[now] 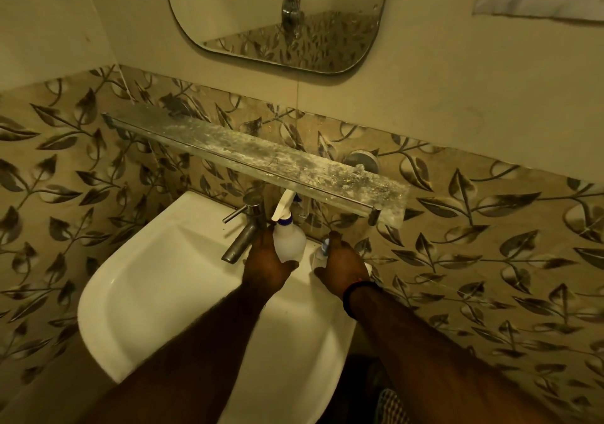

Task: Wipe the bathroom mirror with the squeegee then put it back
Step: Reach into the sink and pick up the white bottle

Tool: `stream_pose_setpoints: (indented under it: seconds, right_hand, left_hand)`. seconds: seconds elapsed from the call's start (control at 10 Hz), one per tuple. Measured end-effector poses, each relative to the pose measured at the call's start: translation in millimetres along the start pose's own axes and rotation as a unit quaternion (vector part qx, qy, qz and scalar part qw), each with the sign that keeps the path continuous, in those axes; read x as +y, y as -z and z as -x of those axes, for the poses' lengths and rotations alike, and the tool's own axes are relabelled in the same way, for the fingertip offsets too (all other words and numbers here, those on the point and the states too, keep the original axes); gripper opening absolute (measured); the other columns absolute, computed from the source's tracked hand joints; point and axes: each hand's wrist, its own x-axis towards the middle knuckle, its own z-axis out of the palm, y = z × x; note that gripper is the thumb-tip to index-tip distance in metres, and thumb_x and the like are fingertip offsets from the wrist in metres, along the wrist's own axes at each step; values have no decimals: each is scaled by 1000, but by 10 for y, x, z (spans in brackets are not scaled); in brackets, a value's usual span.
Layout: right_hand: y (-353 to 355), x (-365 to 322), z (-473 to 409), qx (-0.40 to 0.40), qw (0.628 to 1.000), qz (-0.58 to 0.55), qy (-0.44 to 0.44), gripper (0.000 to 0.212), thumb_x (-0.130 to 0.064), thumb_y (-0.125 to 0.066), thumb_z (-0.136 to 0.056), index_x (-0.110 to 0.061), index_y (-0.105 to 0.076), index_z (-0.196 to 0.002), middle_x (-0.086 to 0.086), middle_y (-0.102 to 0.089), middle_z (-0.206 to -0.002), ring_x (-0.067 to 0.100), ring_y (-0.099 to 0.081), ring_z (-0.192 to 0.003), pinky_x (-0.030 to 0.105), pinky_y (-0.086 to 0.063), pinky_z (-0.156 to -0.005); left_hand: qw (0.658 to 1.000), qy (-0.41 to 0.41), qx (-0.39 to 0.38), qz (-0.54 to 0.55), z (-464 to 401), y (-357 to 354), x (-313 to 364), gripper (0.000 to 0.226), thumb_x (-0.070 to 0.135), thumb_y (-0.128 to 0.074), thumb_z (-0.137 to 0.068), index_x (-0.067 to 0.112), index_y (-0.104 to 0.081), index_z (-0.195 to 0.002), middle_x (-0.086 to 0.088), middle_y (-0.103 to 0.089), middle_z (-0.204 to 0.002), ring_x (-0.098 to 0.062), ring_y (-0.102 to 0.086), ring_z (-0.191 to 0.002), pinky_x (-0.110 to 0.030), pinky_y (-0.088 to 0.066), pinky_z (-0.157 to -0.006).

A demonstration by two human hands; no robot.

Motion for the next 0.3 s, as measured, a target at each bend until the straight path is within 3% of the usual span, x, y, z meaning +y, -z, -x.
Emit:
stream_pose_setpoints:
  seconds: [0.2,0.3]
  right_hand:
    - [42,-4,122,16,999,-32,-35,98,-22,-76,-77,-16,-12,-151,11,-43,-145,31,-50,-126,36,-43,-100]
    - [39,-6,301,56,998,-15,-34,94,-29,-74,-78,-18,-15,-149,8,-41,-146,29,-44,-130,38,-42,-102]
  left_hand:
    - [1000,9,5,11,43,19,34,97,26,-84,-72,17,-27,-149,-5,-40,-149,-27,-40,-137,-43,-31,-114]
    - [1000,5,27,3,172,67,79,96,34,-80,-76,15,-23,-151,-7,-37,-152,-27,-37,-140,-45,-32,-116]
